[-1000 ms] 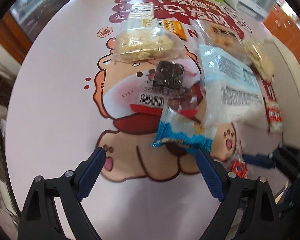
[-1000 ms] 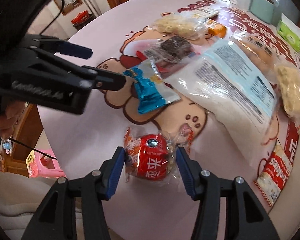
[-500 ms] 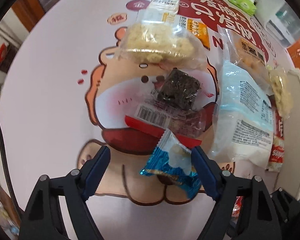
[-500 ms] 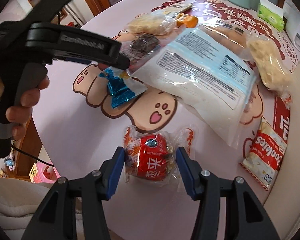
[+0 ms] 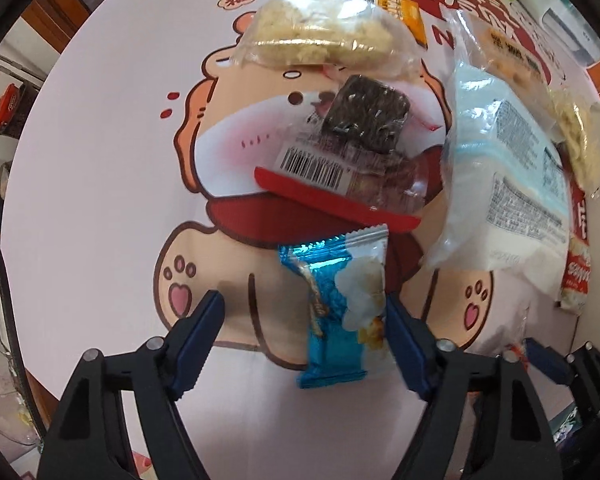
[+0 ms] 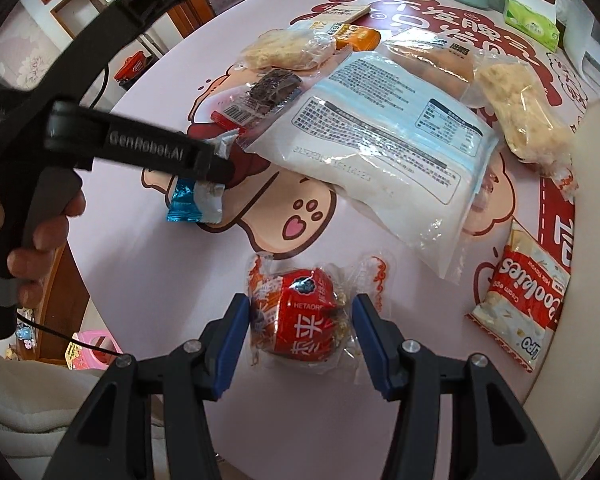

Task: Organize snacks
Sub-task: 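Grasp the blue-wrapped candy with the left gripper, then carry both snacks into the white tray and open both grippers, then withdraw both grippers from the tray toward the remaining snacks, then move the left gripper to the beige soda cracker bag while the right approaches the orange snack bag, then grasp the beige cracker bag with the left gripper while the right grasps the clear orange-puff bag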

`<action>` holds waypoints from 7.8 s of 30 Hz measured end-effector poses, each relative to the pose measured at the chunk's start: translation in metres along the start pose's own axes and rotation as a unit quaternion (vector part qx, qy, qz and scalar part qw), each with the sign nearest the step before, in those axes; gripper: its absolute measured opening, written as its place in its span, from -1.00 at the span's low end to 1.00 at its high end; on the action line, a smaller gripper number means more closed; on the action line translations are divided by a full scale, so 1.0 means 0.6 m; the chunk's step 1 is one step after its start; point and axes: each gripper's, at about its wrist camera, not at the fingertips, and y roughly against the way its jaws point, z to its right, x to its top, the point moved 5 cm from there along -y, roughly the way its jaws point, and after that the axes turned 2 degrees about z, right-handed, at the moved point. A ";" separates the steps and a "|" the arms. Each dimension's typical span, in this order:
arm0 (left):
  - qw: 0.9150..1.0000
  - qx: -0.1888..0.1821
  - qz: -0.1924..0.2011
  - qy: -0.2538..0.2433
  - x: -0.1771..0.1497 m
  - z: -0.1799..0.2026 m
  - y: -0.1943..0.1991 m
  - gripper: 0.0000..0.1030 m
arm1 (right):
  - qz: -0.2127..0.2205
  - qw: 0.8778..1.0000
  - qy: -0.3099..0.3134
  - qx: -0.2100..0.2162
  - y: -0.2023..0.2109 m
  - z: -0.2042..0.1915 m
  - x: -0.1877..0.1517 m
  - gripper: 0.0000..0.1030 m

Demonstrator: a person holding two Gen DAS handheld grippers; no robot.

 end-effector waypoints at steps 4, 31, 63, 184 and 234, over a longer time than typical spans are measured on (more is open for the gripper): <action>1.000 -0.003 0.018 -0.020 -0.002 0.008 0.014 -0.33 | 0.002 1.000 -0.001 0.003 0.002 0.001 -0.003 0.02; 0.951 -0.010 0.191 -0.243 -0.027 0.254 0.277 -0.45 | 0.164 0.985 -0.037 -0.026 0.251 0.059 -0.001 0.00; 0.905 -0.067 0.216 -0.361 0.027 0.635 0.297 -0.45 | 0.239 0.931 -0.212 -0.175 0.434 0.380 -0.085 0.01; 0.977 -0.022 0.015 -0.212 0.533 0.066 -0.094 0.94 | -0.100 0.961 0.253 0.047 -0.088 0.171 0.341 0.80; 0.931 -0.108 0.244 -0.248 0.214 0.248 0.385 0.02 | 0.264 0.959 -0.059 -0.088 0.384 0.142 0.194 0.27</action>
